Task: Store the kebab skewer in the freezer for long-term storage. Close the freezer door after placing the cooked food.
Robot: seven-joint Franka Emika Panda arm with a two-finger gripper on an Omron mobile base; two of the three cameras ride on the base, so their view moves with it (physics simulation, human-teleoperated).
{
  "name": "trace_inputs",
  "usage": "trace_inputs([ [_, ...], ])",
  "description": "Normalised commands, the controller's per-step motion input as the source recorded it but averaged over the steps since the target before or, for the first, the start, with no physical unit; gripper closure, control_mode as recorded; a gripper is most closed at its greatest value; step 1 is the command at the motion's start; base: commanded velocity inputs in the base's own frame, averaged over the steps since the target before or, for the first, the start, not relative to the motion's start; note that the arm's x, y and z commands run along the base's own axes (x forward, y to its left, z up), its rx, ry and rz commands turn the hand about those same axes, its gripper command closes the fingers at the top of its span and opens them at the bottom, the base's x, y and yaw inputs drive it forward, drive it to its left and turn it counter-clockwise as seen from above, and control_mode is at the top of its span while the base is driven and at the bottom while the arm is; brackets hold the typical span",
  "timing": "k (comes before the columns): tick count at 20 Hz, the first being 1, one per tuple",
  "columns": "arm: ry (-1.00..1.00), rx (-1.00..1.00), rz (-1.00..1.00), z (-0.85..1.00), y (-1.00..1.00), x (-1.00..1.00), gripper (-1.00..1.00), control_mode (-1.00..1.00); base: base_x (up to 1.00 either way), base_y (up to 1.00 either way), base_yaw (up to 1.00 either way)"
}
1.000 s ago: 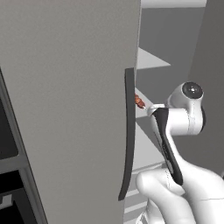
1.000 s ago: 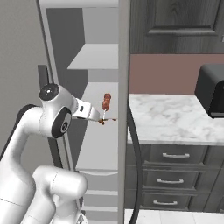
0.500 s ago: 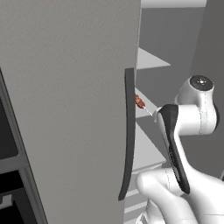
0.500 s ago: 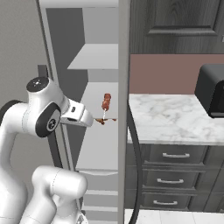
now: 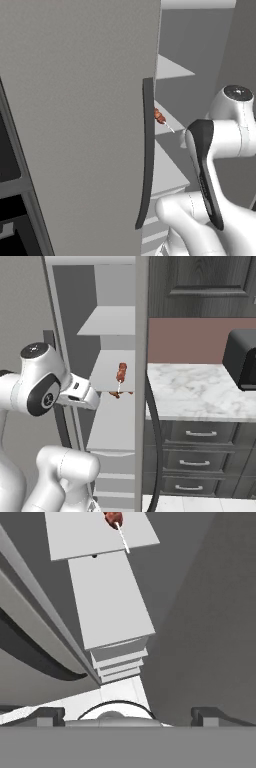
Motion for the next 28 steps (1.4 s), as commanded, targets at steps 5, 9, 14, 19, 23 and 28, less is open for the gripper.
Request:
trace_inputs([
  [5, -0.03, 0.04, 0.00, 0.00, 0.00, -0.37, -1.00, -1.00, 0.00, 0.00, 0.00],
  [9, -0.03, 0.00, 0.00, -0.20, 0.06, -0.09, -1.00, -1.00, 0.00, 0.00, 0.00],
  [14, 0.00, 0.00, 0.00, -0.04, 0.13, 0.00, -1.00, -1.00, 0.00, 0.00, 0.00],
  [19, 0.00, 0.00, 0.00, 0.00, 0.13, 0.00, -1.00, -1.00, 0.00, 0.00, 0.00],
  [23, 0.00, 0.00, 0.00, 0.00, 0.08, 0.00, -1.00, -1.00, 0.00, 0.00, 0.00],
  [28, 0.00, 0.00, 0.00, 0.00, 0.00, 0.00, -1.00, -1.00, 0.00, 0.00, 0.00],
])
